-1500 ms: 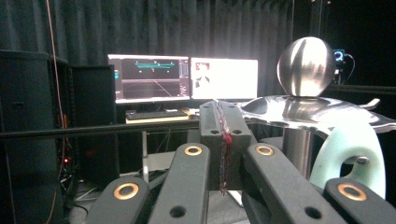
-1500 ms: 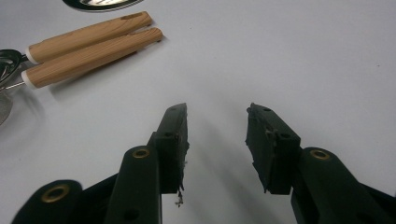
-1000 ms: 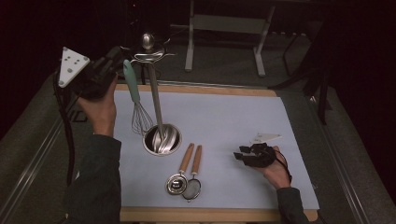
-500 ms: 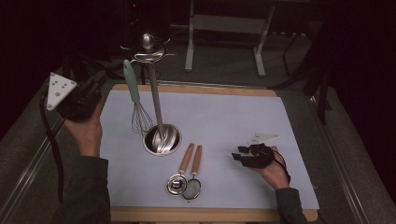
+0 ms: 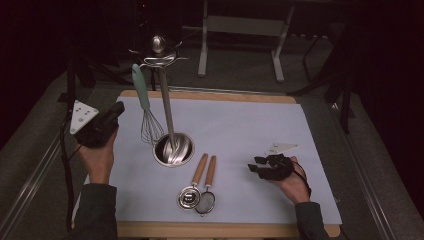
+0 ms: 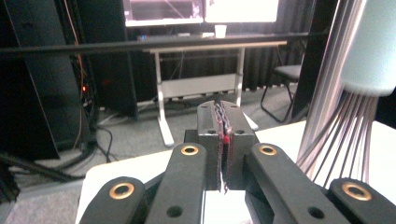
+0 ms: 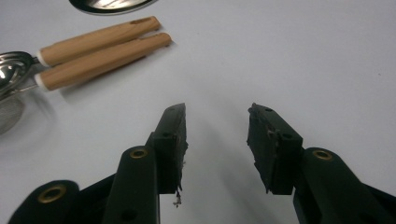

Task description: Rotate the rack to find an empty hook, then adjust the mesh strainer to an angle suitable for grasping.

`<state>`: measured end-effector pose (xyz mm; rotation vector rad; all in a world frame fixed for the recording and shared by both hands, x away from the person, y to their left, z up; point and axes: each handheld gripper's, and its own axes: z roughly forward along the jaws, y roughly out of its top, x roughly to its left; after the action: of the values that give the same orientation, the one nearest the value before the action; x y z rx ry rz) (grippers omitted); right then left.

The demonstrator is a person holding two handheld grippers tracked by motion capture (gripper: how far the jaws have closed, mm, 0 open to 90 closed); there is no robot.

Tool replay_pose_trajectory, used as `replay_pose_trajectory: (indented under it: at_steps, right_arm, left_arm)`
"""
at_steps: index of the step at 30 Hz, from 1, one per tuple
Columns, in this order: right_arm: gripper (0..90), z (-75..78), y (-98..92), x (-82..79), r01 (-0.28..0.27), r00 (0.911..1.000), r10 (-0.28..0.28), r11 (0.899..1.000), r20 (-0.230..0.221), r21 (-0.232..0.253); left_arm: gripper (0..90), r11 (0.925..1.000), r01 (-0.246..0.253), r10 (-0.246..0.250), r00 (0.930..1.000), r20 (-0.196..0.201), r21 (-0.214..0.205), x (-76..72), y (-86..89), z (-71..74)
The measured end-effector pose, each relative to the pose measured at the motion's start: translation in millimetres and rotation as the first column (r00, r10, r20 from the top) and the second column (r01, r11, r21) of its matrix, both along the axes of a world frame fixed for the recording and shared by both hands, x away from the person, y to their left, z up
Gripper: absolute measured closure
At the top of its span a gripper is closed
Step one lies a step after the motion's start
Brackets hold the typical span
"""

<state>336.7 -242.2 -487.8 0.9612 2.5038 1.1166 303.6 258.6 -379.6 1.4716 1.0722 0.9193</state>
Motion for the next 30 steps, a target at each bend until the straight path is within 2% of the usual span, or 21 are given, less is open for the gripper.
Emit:
replay_pose_trajectory:
  at_steps: [2,8,10,13,18,19,22,25,27,30]
  right_arm:
    - [56.2,2.4,2.5,-1.6,-0.009,1.0000,0.009,1.000,0.004,-0.001]
    - [56.4,4.3,7.6,-4.1,-0.021,0.9997,0.021,1.000,0.011,-0.007]
    - [57.3,3.7,8.8,-4.6,-0.021,0.9997,0.021,1.000,0.012,-0.006]
    - [57.5,3.3,13.2,-6.1,-0.031,0.9995,0.031,0.999,0.010,-0.009]
    - [58.3,4.4,25.5,-9.8,-0.055,0.9984,0.055,0.998,0.015,-0.013]
    - [62.3,4.7,27.8,-10.6,-0.064,0.9979,0.064,0.998,0.008,-0.010]
    - [65.6,4.4,36.4,-13.4,-0.086,0.9962,0.086,0.996,-0.012,-0.006]
    - [67.1,3.4,47.1,-17.3,-0.108,0.9939,0.108,0.994,-0.022,-0.007]
    - [67.2,3.4,54.6,-20.1,-0.125,0.9921,0.125,0.992,-0.016,-0.011]
    - [62.4,4.5,66.2,-24.0,-0.141,0.9899,0.141,0.990,-0.013,-0.021]
  left_arm:
    - [88.1,1.0000,0.001,-0.001,0.9998,-0.018,-0.005,0.0,-0.1,-7.4]
    - [86.1,0.9997,0.006,-0.004,0.9962,-0.087,0.022,0.1,-2.0,-31.0]
    - [84.8,0.9980,0.010,-0.002,0.9918,-0.128,0.062,1.2,-4.3,-41.5]
    - [84.1,0.9974,0.016,-0.005,0.9859,-0.167,0.070,0.4,-5.1,-57.2]
    - [79.7,0.9986,0.009,0.002,0.9759,-0.218,0.052,-1.5,-5.9,-80.3]
    - [79.2,0.9988,0.010,0.002,0.9739,-0.227,0.049,-1.8,-6.5,-85.0]
    - [77.6,0.9984,0.018,-0.004,0.9650,-0.262,0.053,-5.1,-10.8,-98.4]
    - [76.1,0.9992,0.028,-0.018,0.9585,-0.284,0.029,-11.3,-15.9,-110.7]
    - [74.2,0.9989,0.029,-0.017,0.9535,-0.301,0.037,-14.9,-19.9,-118.9]
    - [70.7,0.9984,0.022,-0.004,0.9468,-0.322,0.052,-20.5,-24.2,-130.6]
